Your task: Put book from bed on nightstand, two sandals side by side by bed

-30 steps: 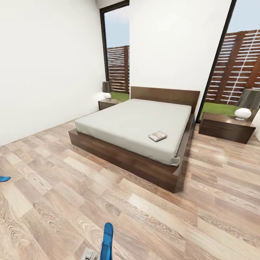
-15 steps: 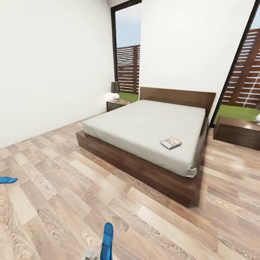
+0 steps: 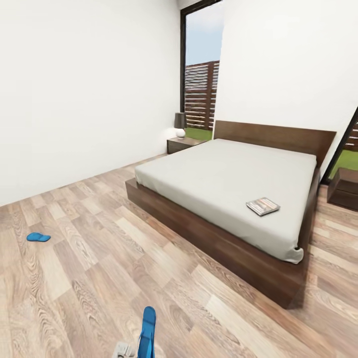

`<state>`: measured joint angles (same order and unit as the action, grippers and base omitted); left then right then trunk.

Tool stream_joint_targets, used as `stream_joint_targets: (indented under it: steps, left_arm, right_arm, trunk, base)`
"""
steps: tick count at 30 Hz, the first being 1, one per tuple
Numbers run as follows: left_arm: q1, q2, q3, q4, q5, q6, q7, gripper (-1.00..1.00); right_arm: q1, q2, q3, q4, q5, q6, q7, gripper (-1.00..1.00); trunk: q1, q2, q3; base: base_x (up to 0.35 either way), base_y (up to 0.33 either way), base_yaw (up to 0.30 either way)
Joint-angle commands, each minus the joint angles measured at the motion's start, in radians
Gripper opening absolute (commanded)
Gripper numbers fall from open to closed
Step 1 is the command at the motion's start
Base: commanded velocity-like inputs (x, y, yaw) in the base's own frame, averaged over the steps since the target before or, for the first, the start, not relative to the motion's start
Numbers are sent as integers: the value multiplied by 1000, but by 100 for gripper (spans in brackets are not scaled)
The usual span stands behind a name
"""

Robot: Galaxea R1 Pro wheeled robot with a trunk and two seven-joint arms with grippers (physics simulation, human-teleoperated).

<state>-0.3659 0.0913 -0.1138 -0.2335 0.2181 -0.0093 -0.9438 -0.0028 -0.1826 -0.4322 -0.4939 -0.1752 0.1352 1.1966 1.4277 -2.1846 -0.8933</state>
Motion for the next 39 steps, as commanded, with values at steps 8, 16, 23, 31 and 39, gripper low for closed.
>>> stream_joint_targets:
  steps: [8,16,23,31,39]
  left_arm:
    - [-1,1,-9,0,6,-5,5,-100]
    - [-1,1,-9,0,6,-5,5,-100]
    - [-1,1,-9,0,6,-5,5,-100]
    - [-1,1,-9,0,7,-5,5,-100]
    - [-1,1,-9,0,6,-5,5,-100]
  right_arm:
    - [0,0,-2,0,-4,10,4,100]
    - [0,0,-2,0,-4,10,3,100]
    - [0,0,-2,0,-4,10,3,100]
    - [0,0,-2,0,-4,10,3,100]
    - [0,0,-2,0,-4,10,4,100]
  trunk:
    - [0,0,-1]
    - [0,0,-1]
    - [0,0,-1]
    - [0,0,-1]
    - [0,0,-1]
  base:
    - [0,0,264]
    - [0,0,264]
    - [0,0,264]
    - [0,0,264]
    - [0,0,264]
